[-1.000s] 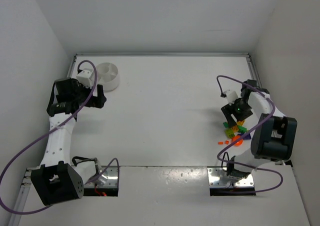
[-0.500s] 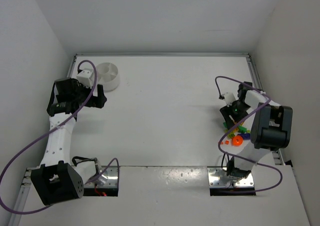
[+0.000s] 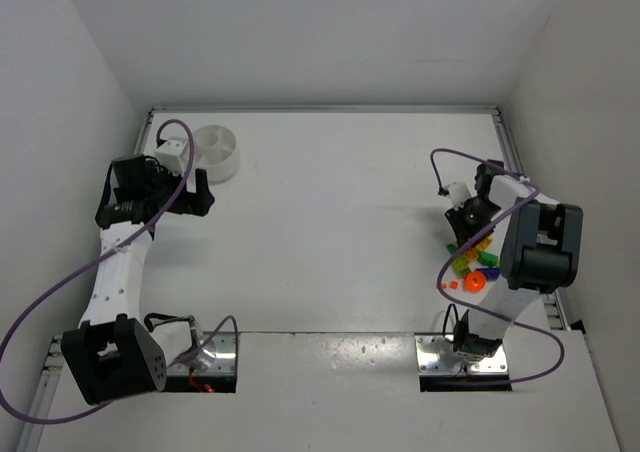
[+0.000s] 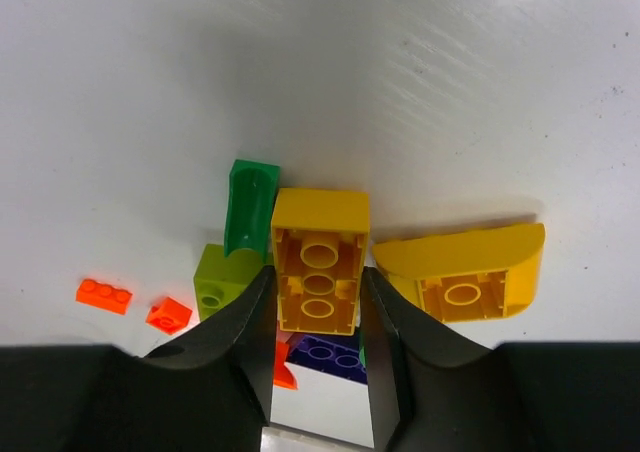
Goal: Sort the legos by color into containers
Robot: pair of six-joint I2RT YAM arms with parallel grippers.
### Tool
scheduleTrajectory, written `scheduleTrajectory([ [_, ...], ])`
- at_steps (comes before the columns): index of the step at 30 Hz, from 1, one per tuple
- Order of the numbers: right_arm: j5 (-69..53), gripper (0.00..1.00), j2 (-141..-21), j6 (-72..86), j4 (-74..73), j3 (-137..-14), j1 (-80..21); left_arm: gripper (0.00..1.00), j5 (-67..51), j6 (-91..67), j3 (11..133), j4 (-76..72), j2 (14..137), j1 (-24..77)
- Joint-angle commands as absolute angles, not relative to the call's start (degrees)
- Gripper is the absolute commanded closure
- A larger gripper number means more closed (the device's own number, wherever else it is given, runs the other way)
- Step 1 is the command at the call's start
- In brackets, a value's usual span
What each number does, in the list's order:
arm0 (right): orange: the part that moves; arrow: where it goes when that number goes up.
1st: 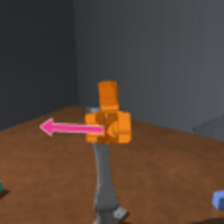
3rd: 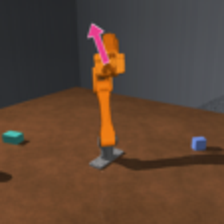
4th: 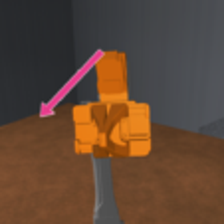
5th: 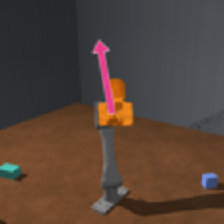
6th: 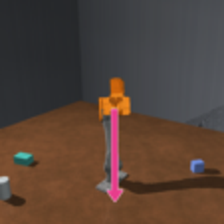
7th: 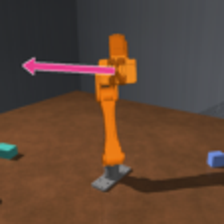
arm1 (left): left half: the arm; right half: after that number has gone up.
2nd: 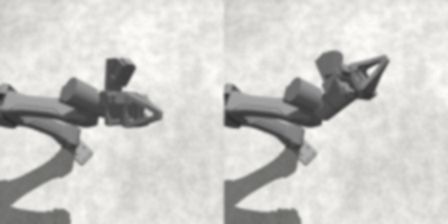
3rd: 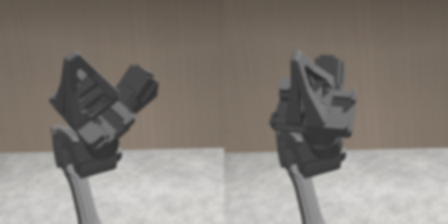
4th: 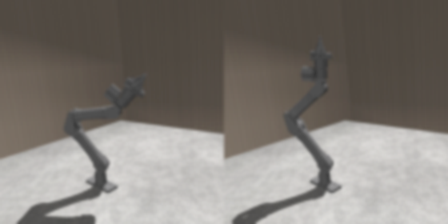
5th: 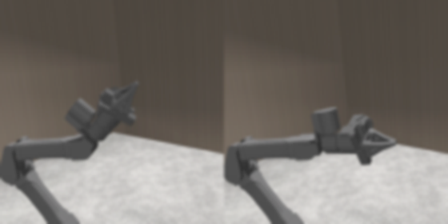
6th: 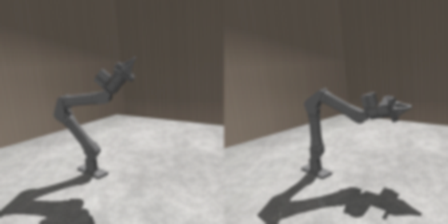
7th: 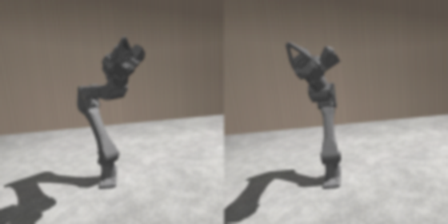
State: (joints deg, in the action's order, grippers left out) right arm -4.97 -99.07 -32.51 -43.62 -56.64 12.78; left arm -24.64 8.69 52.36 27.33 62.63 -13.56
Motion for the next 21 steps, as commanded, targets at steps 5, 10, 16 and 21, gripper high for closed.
scheduleTrajectory([
  [5, -12.13, 0.83, -105.12, -30.76, -43.59, -64.15, 11.6, 0.01, -25.75, 7.73, 54.93, 25.4, 62.93, -13.97],
  [10, -14.5, 0.82, -106.17, -28.66, -42.98, -66.45, 9.85, 0.01, -25.75, 7.73, 54.93, 25.4, 62.93, -13.97],
  [16, -10.82, 0.69, -106.88, -28.13, -40.87, -65.75, 8.79, 0.01, -26.28, 7.73, 55.99, 25.4, 63.46, -13.97],
  [21, -9.58, 0.5, -104.68, -27.6, -38.76, -61.44, 8.26, 0.01, -26.28, 7.73, 55.99, 25.4, 63.46, -13.97],
])
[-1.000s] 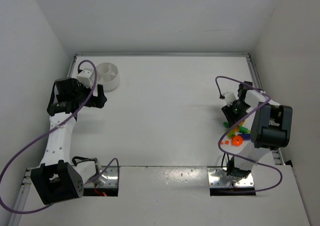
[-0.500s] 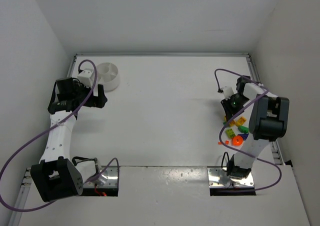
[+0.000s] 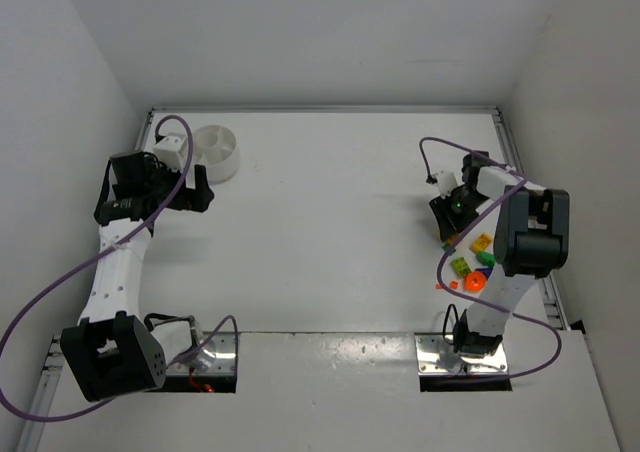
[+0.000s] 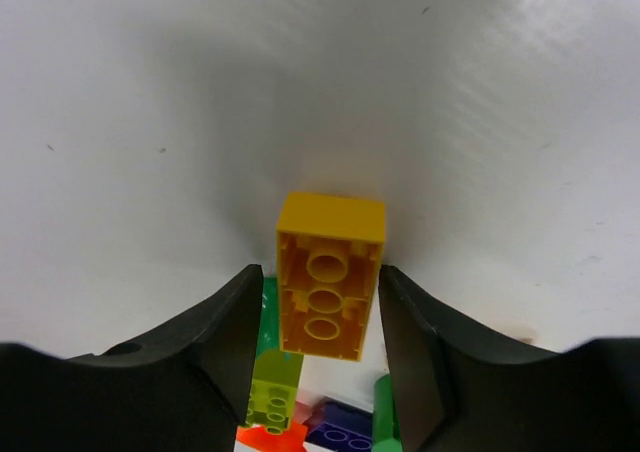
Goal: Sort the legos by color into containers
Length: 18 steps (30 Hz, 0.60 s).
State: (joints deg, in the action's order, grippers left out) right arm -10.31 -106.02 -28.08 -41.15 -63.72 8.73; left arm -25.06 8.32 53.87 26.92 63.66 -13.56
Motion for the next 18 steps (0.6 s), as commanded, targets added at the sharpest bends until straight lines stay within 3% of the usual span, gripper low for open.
scheduleTrajectory([
  [1, -8.97, 0.49, -103.81, -27.08, -37.98, -60.83, 8.26, 0.01, -26.28, 7.73, 55.99, 25.4, 63.46, -13.97],
  [7, -8.44, 0.49, -101.87, -26.54, -34.81, -56.43, 8.26, 0.01, -26.28, 7.73, 55.99, 25.4, 62.93, -13.97],
  [11, -8.44, 0.71, -101.25, -25.49, -33.41, -55.81, 8.26, 0.01, -26.98, 7.73, 55.99, 25.4, 62.93, -13.97],
  [18, -14.14, 0.83, -95.9, -23.73, -36.38, -61.42, 7.13, 0.01, -35.4, 5.37, 55.46, 25.4, 61.17, -13.97],
])
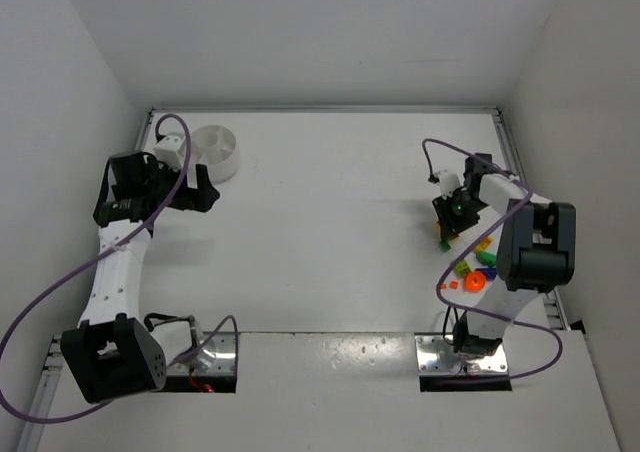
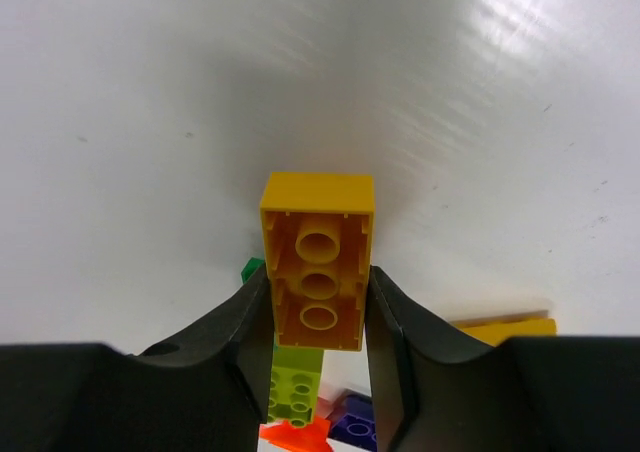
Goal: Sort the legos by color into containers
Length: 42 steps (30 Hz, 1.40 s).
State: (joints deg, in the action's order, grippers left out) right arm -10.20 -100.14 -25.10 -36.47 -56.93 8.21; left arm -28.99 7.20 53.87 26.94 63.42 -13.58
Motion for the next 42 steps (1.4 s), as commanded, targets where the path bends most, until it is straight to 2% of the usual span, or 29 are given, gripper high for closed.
scheduleTrajectory([
  [1, -15.89, 0.83, -94.93, -23.12, -36.39, -62.13, 7.12, 0.01, -36.81, 3.45, 55.46, 24.53, 60.65, -13.97],
  [6, -22.13, 0.86, -91.15, -19.88, -39.63, -68.18, 2.65, 0.03, -47.1, -0.61, 56.86, 23.3, 61.25, -13.97],
  [13, -32.07, 0.87, -86.4, -11.26, -37.98, -72.68, -5.18, 0.06, -57.21, -14.84, 58.54, 15.48, 66.79, -12.67],
  [19, -35.77, 0.87, -85.78, -8.88, -38.67, -77.25, -12.99, 0.06, -57.22, -22.84, 61.7, 11.43, 71.54, -5.2],
  [26, -38.58, 0.88, -90.43, -10.11, -40.69, -81.56, -20.2, 0.07, -53.36, -32.33, 57.84, 2.73, 72.77, 9.64],
  [35, -36.04, 0.9, -95.8, -13.18, -43.15, -86.22, -28.47, 0.07, -54.58, -34.72, 57.74, 1.67, 78.4, 14.06],
  [42, -33.84, 0.92, -95.8, -13.8, -42.63, -85.61, -30.49, 0.07, -53.96, -37.88, 53.97, -2.63, 80.41, 15.99],
])
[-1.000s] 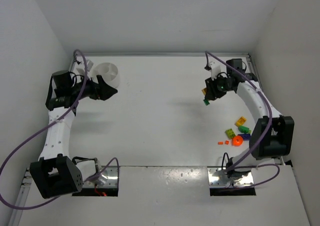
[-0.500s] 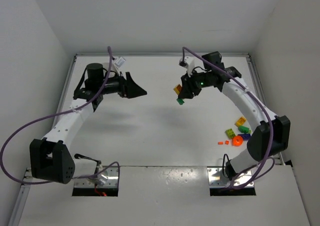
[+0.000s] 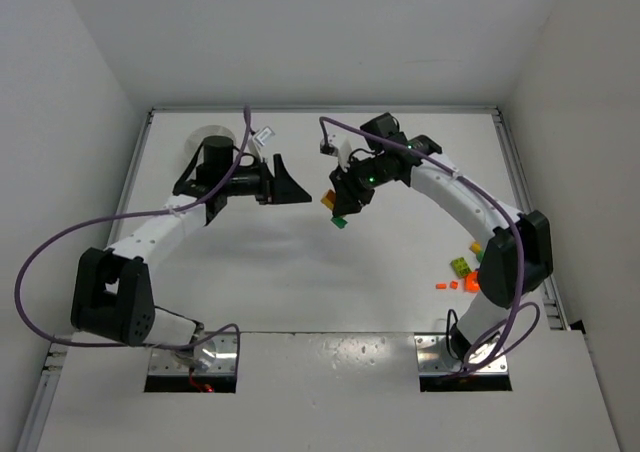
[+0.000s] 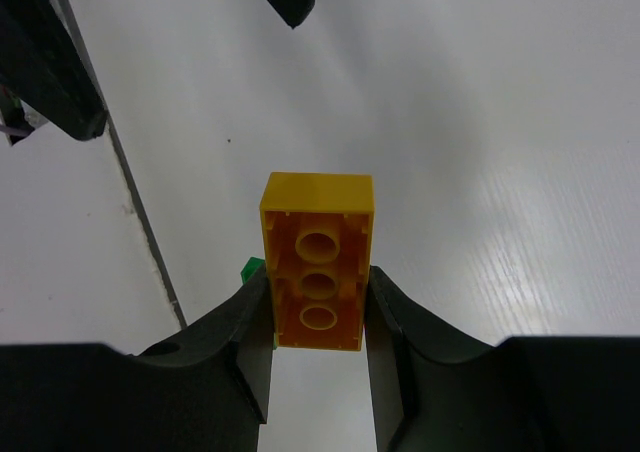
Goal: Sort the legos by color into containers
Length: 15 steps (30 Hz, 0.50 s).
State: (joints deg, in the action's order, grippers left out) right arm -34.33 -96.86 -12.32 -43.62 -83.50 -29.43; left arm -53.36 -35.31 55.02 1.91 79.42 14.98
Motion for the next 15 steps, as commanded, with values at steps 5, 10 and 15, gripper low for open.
scheduleTrajectory([
  [5, -33.31, 0.92, -95.8, -14.41, -43.15, -83.94, -32.52, 0.07, -54.49, -39.02, 54.49, -3.16, 85.07, 18.46],
  [10, -31.64, 0.92, -95.19, -14.94, -42.63, -81.31, -34.28, 0.12, -55.63, -39.81, 55.55, -4.3, 89.73, 19.6],
  [15, -30.41, 0.92, -94.66, -14.94, -42.1, -79.28, -34.28, 0.22, -57.74, -41.31, 55.55, -7.55, 92.11, 20.13],
])
